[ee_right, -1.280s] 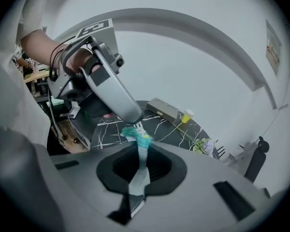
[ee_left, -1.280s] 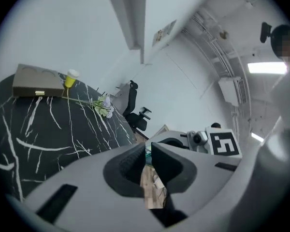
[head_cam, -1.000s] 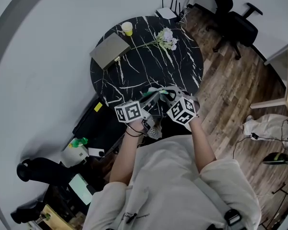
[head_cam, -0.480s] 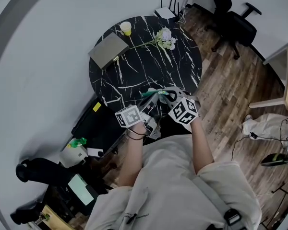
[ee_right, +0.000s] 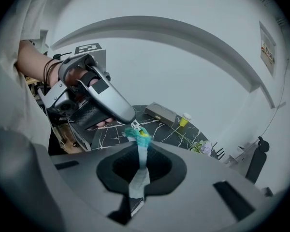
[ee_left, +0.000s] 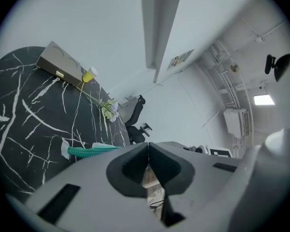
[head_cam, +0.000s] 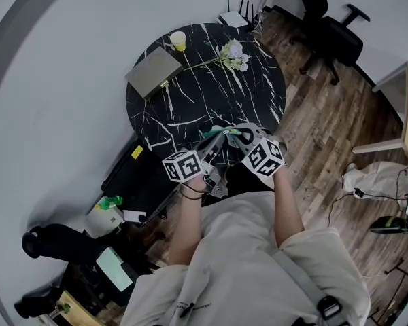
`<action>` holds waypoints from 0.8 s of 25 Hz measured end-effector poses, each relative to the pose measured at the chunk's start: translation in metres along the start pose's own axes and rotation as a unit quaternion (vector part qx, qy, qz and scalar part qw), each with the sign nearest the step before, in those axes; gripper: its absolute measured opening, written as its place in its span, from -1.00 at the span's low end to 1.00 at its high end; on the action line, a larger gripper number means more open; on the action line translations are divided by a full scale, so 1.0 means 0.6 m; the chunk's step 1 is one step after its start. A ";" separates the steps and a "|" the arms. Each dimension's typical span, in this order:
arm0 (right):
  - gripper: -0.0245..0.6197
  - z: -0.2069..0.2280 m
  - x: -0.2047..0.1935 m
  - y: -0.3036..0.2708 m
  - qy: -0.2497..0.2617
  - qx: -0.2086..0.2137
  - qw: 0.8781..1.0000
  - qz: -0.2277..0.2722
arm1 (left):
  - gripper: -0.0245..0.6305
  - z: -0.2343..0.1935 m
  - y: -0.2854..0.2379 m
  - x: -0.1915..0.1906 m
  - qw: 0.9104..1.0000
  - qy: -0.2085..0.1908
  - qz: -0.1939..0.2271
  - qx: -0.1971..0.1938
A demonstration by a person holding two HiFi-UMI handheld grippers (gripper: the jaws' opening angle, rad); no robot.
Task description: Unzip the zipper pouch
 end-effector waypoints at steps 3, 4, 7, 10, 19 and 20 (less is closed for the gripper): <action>-0.87 0.001 0.000 0.002 -0.003 0.001 1.000 0.000 | -0.85 -0.003 0.004 0.001 0.999 -0.034 -0.022 0.022; -0.87 0.001 0.001 0.003 -0.004 0.002 1.000 0.001 | -0.85 -0.003 0.005 0.002 0.998 -0.044 -0.028 0.027; -0.87 0.001 0.002 0.006 -0.004 0.007 1.000 0.004 | -0.85 0.002 0.005 0.003 0.995 -0.074 -0.047 0.038; -0.87 0.001 0.002 0.011 0.007 0.012 1.000 0.006 | -0.85 0.007 0.004 0.001 0.990 -0.110 -0.076 0.050; -0.87 0.004 0.003 0.021 0.025 0.027 0.999 0.006 | -0.85 0.009 0.010 -0.003 0.982 -0.143 -0.113 0.056; -0.87 0.006 0.002 0.023 0.025 0.028 0.999 0.007 | -0.85 0.008 0.012 -0.003 0.982 -0.142 -0.114 0.057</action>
Point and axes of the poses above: the fingertips, and each gripper's own axes: y backward along the fingers, z to its right, x out of its top, the point moved 3 cm from there along y, backward along the fingers, and after that the axes turned 12 degrees about -x, right-handed, at the moved point
